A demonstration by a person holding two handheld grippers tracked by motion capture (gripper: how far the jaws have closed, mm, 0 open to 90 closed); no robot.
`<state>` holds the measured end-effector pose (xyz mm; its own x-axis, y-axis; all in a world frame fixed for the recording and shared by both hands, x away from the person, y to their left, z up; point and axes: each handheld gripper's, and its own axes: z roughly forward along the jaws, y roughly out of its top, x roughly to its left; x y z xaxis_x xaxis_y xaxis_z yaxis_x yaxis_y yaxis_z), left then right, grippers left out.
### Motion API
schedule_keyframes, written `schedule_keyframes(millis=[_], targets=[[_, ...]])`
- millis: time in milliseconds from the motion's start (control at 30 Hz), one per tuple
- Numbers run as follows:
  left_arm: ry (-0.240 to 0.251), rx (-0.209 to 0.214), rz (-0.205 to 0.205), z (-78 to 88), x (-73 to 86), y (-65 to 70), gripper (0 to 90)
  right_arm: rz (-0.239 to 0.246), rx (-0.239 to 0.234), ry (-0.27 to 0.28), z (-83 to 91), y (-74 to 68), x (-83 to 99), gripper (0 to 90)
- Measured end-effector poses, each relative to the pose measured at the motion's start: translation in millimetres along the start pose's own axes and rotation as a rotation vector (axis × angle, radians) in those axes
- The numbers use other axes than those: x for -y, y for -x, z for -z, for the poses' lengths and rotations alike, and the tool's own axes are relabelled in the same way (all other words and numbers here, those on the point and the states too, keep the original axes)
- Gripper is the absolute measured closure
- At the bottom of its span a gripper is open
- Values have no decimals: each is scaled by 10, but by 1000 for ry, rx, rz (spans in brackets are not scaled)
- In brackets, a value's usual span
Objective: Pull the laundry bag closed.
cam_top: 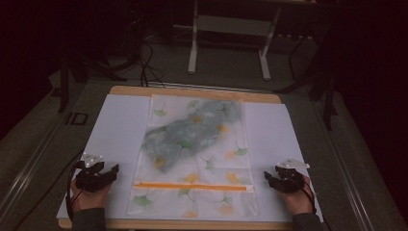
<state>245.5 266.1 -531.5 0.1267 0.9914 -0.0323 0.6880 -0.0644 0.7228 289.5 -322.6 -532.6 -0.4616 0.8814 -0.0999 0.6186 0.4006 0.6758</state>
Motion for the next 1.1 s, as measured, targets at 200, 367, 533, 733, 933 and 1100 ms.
schedule_keyframes(millis=[200, 367, 533, 733, 933, 1100], targets=[[38, 32, -17, 51, 29, 7, 431, 59, -6, -1, 22, -70, -39, 507], [53, 58, -30, 65, 43, 14, 444, 59, -16, -2, 23, -86, -34, 501], [53, 63, -39, 89, 42, 38, 453, 62, -31, -7, 27, -110, -52, 493], [41, 86, -56, 122, 39, 48, 495, 58, -61, -6, 41, -118, -67, 516], [50, 156, -108, 143, 36, 80, 488, 79, -99, -9, 56, -162, -90, 535], [60, 189, -143, 142, 36, 114, 481, 95, -117, 1, 63, -208, -112, 560]])
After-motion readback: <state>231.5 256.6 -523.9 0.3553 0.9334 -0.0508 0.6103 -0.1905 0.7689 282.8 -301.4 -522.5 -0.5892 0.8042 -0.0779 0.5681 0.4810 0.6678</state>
